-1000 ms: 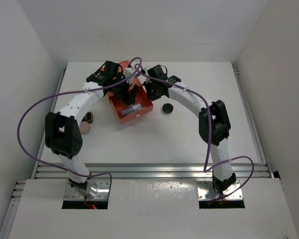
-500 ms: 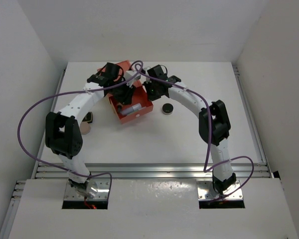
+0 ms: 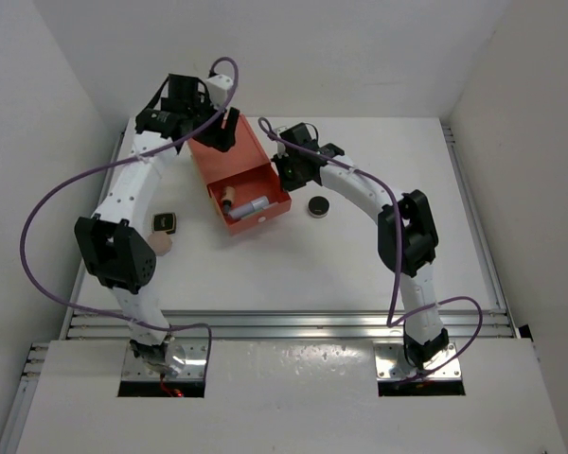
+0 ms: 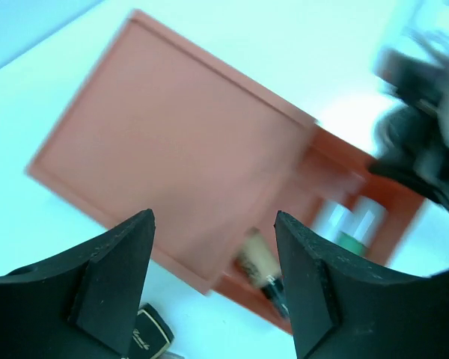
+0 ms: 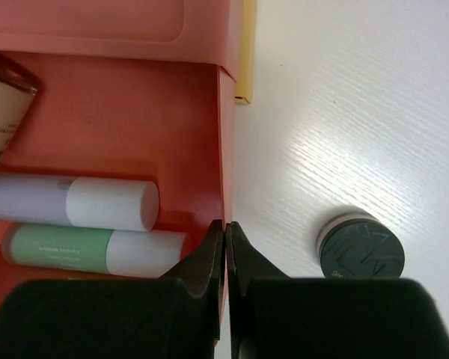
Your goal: Organize the makeup
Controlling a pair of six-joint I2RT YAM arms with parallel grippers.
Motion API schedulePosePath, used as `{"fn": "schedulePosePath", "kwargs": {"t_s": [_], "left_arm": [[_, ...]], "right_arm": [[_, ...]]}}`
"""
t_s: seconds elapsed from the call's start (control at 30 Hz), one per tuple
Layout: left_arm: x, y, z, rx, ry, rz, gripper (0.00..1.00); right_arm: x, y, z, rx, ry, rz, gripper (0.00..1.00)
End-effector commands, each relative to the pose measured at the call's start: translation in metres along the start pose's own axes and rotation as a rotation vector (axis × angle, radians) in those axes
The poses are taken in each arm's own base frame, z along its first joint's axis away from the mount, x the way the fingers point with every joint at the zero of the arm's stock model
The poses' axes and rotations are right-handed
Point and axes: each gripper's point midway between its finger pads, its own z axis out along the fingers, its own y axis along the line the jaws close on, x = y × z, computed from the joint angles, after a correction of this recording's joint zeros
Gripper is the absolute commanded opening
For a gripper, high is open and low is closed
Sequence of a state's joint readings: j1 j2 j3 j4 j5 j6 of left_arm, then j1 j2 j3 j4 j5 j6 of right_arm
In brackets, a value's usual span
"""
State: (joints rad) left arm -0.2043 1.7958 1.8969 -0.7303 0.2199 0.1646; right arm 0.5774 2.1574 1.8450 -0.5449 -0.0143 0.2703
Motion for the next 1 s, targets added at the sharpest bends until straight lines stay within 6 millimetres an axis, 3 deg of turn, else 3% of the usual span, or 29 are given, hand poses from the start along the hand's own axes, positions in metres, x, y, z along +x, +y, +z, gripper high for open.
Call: {"fn": "schedulePosePath", "kwargs": {"t_s": [0.0,0.13,0.2,0.23,0.3,0.33,0.37,0.47,0.5,0.53,0.67,0.83,0.97], "left_arm": [[0.011,0.041,0.024,-0.101,0.035,-0.134,0.71],[0.015,0.076,0.039,-0.15,0.029,-0.219,0.72],[0.002,0.089,0.043,-0.183,-0.024,-0.227,0.74],[0.007,0.108,0.045,-0.227,-0.028,-0.255,0.78],[-0.003,0.125,0.047,-0.255,-0.083,-0.278,0.8],[0.004,0.132,0.056,-0.26,-0.071,-0.315,0.82],[-0.006,0.147,0.051,-0.285,-0.112,-0.333,0.83],[-0.007,0.163,0.056,-0.304,-0.132,-0.361,0.84],[-0.007,0.161,0.061,-0.288,-0.136,-0.36,0.84],[-0.012,0.161,0.061,-0.275,-0.156,-0.354,0.87],[-0.013,0.167,0.066,-0.248,-0.186,-0.351,0.9],[0.021,0.174,0.098,-0.146,-0.151,-0.448,0.9],[0.048,0.155,0.124,-0.035,-0.103,-0.48,0.89]], "right_arm": [[-0.037,0.007,-0.019,-0.03,-0.115,0.019,0.0],[-0.038,0.008,-0.019,-0.031,-0.118,0.021,0.0],[-0.038,0.009,-0.019,-0.033,-0.117,0.02,0.0],[-0.038,0.008,-0.019,-0.035,-0.12,0.021,0.0],[-0.039,0.007,-0.019,-0.037,-0.122,0.022,0.0],[-0.038,0.005,-0.017,-0.037,-0.12,0.024,0.0],[-0.04,0.005,-0.019,-0.037,-0.123,0.024,0.0],[-0.039,0.005,-0.02,-0.039,-0.123,0.026,0.0],[-0.042,-0.007,-0.021,-0.025,-0.128,0.041,0.0],[-0.039,0.004,-0.019,-0.043,-0.123,0.027,0.0],[-0.04,0.005,-0.021,-0.051,-0.123,0.021,0.0],[-0.042,0.003,-0.02,-0.049,-0.129,0.012,0.0],[-0.043,0.004,-0.021,-0.044,-0.132,0.013,0.0]]}}
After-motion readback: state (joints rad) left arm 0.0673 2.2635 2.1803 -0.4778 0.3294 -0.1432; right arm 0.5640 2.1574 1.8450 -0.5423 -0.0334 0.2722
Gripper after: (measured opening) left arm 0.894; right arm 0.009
